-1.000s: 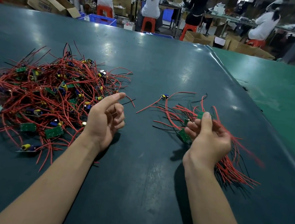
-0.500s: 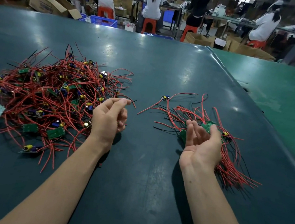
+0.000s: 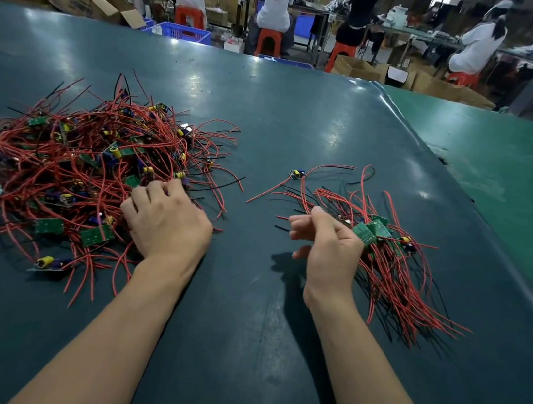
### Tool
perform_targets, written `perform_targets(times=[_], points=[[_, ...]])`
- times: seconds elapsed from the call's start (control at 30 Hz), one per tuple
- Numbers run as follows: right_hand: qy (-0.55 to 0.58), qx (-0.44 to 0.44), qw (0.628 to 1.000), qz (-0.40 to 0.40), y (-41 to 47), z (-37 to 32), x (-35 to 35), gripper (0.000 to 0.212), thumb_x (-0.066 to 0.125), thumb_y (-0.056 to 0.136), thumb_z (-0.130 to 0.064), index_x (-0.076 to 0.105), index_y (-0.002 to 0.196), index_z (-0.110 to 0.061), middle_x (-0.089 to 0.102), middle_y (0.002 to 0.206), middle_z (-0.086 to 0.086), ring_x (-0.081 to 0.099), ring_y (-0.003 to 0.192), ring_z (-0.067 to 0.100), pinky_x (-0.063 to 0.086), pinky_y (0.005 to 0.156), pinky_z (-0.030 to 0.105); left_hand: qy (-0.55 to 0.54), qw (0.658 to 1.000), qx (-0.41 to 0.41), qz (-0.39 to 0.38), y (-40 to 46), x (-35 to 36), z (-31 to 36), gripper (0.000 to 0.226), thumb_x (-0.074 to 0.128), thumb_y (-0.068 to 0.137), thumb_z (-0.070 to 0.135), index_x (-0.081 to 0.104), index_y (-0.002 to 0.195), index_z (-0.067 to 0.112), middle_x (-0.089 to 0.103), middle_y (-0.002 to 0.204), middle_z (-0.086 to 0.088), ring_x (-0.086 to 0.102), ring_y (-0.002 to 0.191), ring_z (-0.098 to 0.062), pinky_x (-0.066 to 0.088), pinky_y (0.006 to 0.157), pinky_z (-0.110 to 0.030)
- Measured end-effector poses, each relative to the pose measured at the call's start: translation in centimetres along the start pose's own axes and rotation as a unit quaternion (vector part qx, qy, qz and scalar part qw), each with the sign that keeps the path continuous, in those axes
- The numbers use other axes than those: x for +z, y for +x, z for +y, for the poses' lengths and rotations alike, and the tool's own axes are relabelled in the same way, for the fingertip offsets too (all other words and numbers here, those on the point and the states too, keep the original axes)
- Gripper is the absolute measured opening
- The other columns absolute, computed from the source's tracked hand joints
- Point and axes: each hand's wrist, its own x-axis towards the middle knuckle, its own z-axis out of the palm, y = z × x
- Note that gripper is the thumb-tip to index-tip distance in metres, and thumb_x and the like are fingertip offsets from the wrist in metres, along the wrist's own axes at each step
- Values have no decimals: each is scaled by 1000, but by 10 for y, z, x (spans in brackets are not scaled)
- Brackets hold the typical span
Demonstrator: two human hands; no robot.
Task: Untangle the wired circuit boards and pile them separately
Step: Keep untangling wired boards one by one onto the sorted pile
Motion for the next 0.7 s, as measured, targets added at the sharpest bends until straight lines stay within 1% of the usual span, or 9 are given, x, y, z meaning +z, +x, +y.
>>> perform_targets(times=[0.07, 0.17, 0.23, 0.3, 0.37, 0.47, 0.57, 0.63, 0.7], points=[[-12, -3, 1000, -3, 2, 3, 1, 45, 55, 95, -11, 64, 51, -14, 70, 64, 3, 56, 51, 11, 35, 38, 19, 1, 1000, 3, -2, 2, -1, -1, 31, 54, 91, 21, 64, 119, 13, 59, 122, -15, 50, 113, -36, 30, 96, -45], [-10, 3, 1000, 0, 5, 5, -1, 47, 55, 95, -12, 65, 49, -15, 69, 62, 2, 55, 49, 11, 35, 37, 19, -63, 998, 9, 19, 3, -5, -1, 28, 53, 95, 17, 67, 119, 14, 66, 114, -12, 59, 103, -35, 34, 90, -45], [-11, 5, 1000, -4, 6, 5, -2, 46, 56, 95, -12, 65, 49, -15, 69, 61, 2, 54, 48, 11, 35, 37, 19, -62, 998, 1, 13, 2, -6, -1, 29, 55, 94, 22, 64, 121, 14, 65, 117, -13, 57, 107, -36, 35, 91, -45], [-13, 5, 1000, -14, 6, 6, -2, 45, 56, 95, -12, 64, 51, -15, 69, 61, 2, 51, 46, 10, 33, 37, 20, -21, 1000, -12, -10, 1, -6, 0, 36, 59, 91, 30, 61, 122, 12, 60, 121, -16, 51, 114, -37, 34, 95, -45], [-20, 2, 1000, -18, 6, 7, -1, 44, 57, 95, -12, 64, 51, -13, 68, 60, 1, 50, 44, 10, 32, 37, 19, 9, 1000, -14, -25, 3, -5, -1, 36, 59, 90, 29, 59, 121, 11, 59, 121, -17, 50, 114, -38, 33, 95, -45], [-28, -2, 999, -23, 7, 8, -1, 44, 57, 95, -12, 64, 51, -14, 68, 59, 1, 49, 43, 10, 32, 37, 19, 3, 999, -25, -20, 6, -3, -1, 31, 56, 90, 22, 58, 118, 10, 66, 110, -17, 57, 107, -38, 34, 91, -44], [-26, -3, 999, -27, 7, 9, -2, 46, 57, 95, -13, 64, 50, -15, 69, 60, 2, 49, 44, 11, 32, 38, 19, -23, 999, -39, -16, 7, -4, -1, 32, 57, 93, 32, 58, 118, 12, 70, 99, -14, 60, 101, -36, 32, 90, -43], [-27, -4, 999, -26, 8, 9, -2, 47, 58, 95, -14, 65, 48, -15, 69, 61, 2, 49, 45, 11, 32, 38, 19, -67, 997, -37, 21, 5, -7, -1, 27, 57, 95, 34, 66, 114, 16, 72, 97, -11, 59, 98, -35, 33, 89, -43], [-34, -1, 999, -28, 8, 9, -2, 46, 58, 95, -15, 65, 50, -15, 69, 61, 2, 49, 45, 11, 32, 39, 19, -132, 987, 3, 94, 1, -11, 1, 22, 57, 95, 28, 72, 107, 16, 72, 95, -9, 57, 92, -35, 34, 83, -43]])
